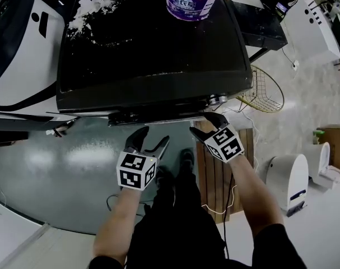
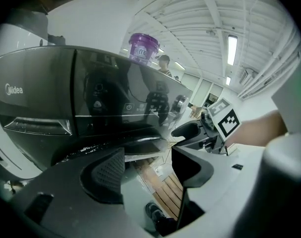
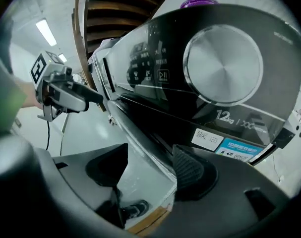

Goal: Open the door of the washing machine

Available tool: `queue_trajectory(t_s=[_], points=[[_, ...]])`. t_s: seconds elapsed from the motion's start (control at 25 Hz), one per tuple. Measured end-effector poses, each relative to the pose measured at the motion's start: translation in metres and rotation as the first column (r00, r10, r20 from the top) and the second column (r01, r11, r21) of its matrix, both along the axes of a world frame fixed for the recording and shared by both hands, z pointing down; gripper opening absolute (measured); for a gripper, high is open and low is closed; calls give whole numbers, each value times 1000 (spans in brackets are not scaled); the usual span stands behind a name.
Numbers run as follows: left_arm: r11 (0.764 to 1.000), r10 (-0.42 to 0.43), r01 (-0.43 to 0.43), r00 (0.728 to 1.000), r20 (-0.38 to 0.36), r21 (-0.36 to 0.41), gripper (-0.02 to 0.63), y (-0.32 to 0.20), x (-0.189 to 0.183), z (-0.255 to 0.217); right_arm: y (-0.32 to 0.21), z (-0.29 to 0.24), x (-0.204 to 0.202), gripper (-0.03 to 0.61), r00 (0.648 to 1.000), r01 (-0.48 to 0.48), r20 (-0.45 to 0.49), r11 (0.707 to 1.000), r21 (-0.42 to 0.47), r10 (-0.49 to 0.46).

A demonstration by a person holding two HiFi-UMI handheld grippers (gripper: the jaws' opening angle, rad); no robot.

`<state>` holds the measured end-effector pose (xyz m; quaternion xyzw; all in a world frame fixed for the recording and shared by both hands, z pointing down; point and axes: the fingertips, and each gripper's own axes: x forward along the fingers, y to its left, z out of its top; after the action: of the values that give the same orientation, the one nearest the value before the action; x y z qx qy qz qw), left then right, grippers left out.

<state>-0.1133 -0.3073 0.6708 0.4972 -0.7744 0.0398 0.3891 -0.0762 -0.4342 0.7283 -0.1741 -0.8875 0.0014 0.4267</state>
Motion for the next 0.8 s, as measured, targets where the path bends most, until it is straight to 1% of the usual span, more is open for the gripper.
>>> queue_trajectory(t_s=[0.12,0.28,0.4,0.52,0.6,0.68,0.8], points=[[1000,-2,2,1000,-11,-6,310,-3,-2,6,-1,16,-3,295,998,43,-54,998,39,-41],[1000,-6,6,1000,-18,-14,308,-5,-9,11,-7,35,-8,285,994,70,-96,991,113,-59],[1000,-5,5,1000,-25,-14,307,-5,-12,13,-5,46,-7,260,986,130,-126,981,146,-112],[1000,4,-4,1000,-28,-16,307,-5,-14,14,-3,52,-9,259,978,169,-152,970,177,-143],[1000,4,-4,999,-32,-17,307,-4,-16,14,-6,54,-11,219,975,187,-161,959,212,-154],[1000,3,-3,999,-38,-22,307,-1,-16,16,-8,56,-11,211,970,217,-163,945,246,-180],[999,5,-6,999,-45,-32,305,3,-15,18,-12,59,-9,169,961,269,-156,913,308,-231]])
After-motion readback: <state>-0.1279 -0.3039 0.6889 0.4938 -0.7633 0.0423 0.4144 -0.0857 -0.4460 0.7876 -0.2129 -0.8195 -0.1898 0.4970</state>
